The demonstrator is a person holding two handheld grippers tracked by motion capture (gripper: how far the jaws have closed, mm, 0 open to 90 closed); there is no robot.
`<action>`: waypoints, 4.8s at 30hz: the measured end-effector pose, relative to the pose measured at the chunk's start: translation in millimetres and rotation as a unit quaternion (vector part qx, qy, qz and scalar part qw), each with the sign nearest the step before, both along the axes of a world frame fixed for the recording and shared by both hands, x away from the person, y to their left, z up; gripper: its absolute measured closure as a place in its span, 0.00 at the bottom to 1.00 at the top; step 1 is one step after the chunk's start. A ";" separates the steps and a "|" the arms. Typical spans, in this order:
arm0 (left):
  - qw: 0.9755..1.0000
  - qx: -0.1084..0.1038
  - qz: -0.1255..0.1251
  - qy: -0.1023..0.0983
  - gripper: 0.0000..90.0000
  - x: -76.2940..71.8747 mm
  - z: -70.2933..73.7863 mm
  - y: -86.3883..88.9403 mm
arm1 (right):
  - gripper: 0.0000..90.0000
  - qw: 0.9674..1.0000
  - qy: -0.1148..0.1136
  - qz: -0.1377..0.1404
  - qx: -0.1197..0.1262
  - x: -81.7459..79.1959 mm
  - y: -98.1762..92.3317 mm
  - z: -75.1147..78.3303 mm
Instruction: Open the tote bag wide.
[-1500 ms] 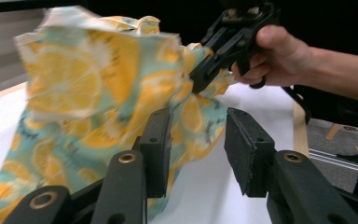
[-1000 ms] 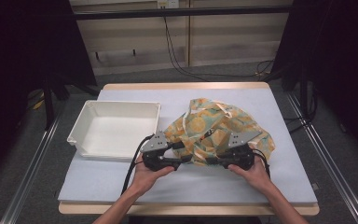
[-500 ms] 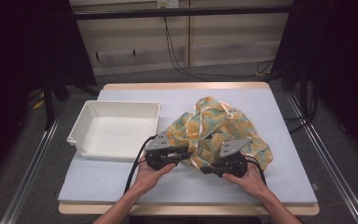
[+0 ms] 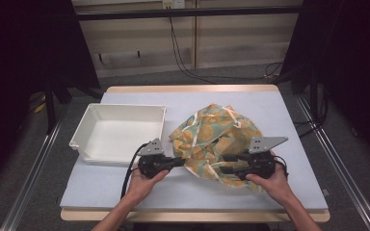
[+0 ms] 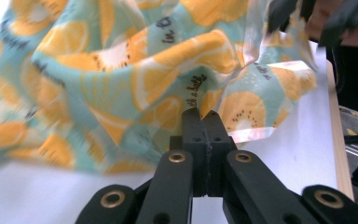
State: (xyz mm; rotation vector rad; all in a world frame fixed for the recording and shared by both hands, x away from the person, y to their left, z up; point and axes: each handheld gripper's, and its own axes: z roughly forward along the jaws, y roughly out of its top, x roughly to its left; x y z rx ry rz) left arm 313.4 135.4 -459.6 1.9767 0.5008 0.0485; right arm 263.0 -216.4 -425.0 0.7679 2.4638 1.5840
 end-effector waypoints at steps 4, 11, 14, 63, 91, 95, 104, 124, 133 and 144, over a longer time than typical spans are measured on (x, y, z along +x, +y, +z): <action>1.000 -0.006 0.007 0.007 0.99 -1.2 -1.8 12.6 | 0.63 0.999 -0.005 -0.032 0.012 -0.1 -16.7 6.3; 0.999 -0.042 0.001 -0.022 0.79 -24.0 21.8 17.1 | 0.71 0.998 -0.031 -0.043 0.020 4.4 -21.2 29.1; 0.998 -0.055 -0.009 -0.038 0.78 -37.2 33.6 19.8 | 0.72 0.998 -0.042 -0.046 0.021 8.6 -21.5 41.1; 0.998 0.001 -0.057 -0.040 0.63 25.1 11.3 -126.3 | 0.98 0.998 -0.001 -0.054 -0.013 88.3 -2.2 25.3; 0.981 -0.011 -0.186 -0.046 1.00 -36.7 40.1 -105.4 | 1.00 0.992 0.017 -0.123 -0.020 155.3 -0.4 24.0; 0.979 -0.001 -0.198 -0.045 1.00 -43.3 38.3 -101.4 | 1.00 0.988 0.028 -0.148 -0.024 171.0 -1.8 19.1; 0.973 0.025 -0.224 -0.038 1.00 -50.5 26.5 -104.2 | 1.00 0.979 0.045 -0.191 -0.049 194.3 -3.0 -1.5; 0.989 -0.023 -0.136 -0.049 0.60 -36.7 40.8 -75.8 | 0.36 0.984 0.031 -0.175 -0.015 146.2 -33.6 19.6; 0.991 -0.035 -0.114 -0.062 0.64 -35.8 49.6 -65.6 | 0.32 0.986 0.010 -0.169 0.008 108.5 -46.5 34.1; 0.992 -0.050 -0.080 -0.083 0.57 -13.7 65.9 -69.7 | 0.31 0.992 0.005 -0.129 0.013 57.4 -30.5 36.1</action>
